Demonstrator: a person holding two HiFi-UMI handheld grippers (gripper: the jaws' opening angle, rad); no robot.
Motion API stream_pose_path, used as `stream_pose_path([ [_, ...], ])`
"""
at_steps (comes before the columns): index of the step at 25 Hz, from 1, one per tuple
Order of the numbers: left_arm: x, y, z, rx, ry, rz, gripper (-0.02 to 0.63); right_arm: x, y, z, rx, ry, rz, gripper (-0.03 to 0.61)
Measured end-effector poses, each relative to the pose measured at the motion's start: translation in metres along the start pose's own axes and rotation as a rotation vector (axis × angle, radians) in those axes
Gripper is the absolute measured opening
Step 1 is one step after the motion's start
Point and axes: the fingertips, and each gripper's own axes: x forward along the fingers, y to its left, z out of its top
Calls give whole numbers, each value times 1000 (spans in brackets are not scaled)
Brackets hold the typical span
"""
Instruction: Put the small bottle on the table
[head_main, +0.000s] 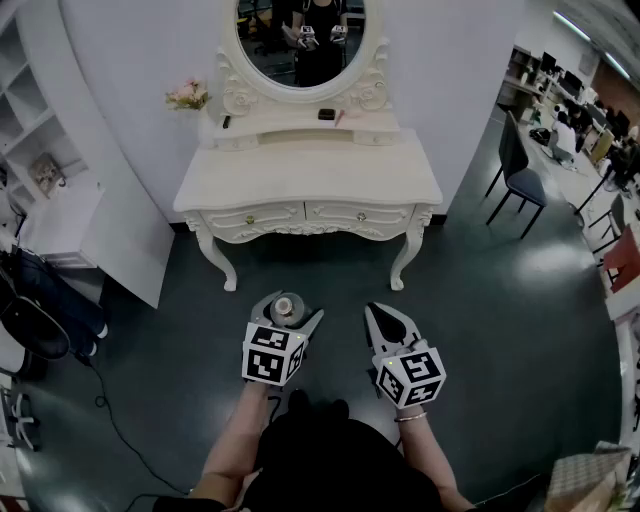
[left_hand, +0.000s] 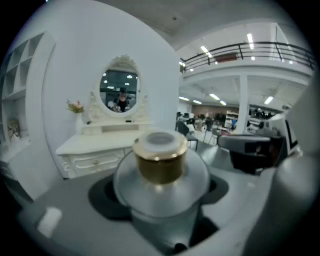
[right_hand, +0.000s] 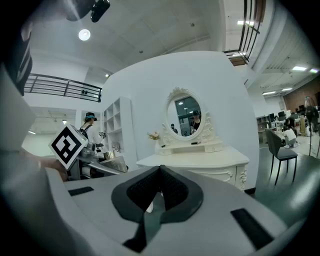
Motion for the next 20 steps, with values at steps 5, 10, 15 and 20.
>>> stream_pose_path([
  [5, 1, -5, -7, -11, 17, 7, 345, -5, -1, -5, 18, 13, 16, 5],
  [10, 3, -6, -7, -16, 18, 23, 345, -9, -8, -6, 21, 8, 23, 5],
  [15, 6, -6, -4, -22, 9, 46, 345, -11, -24, -2, 16, -4, 12, 5],
  [20, 12, -5, -4, -27, 12, 64, 345, -9, -37, -4, 25, -9, 5, 5],
])
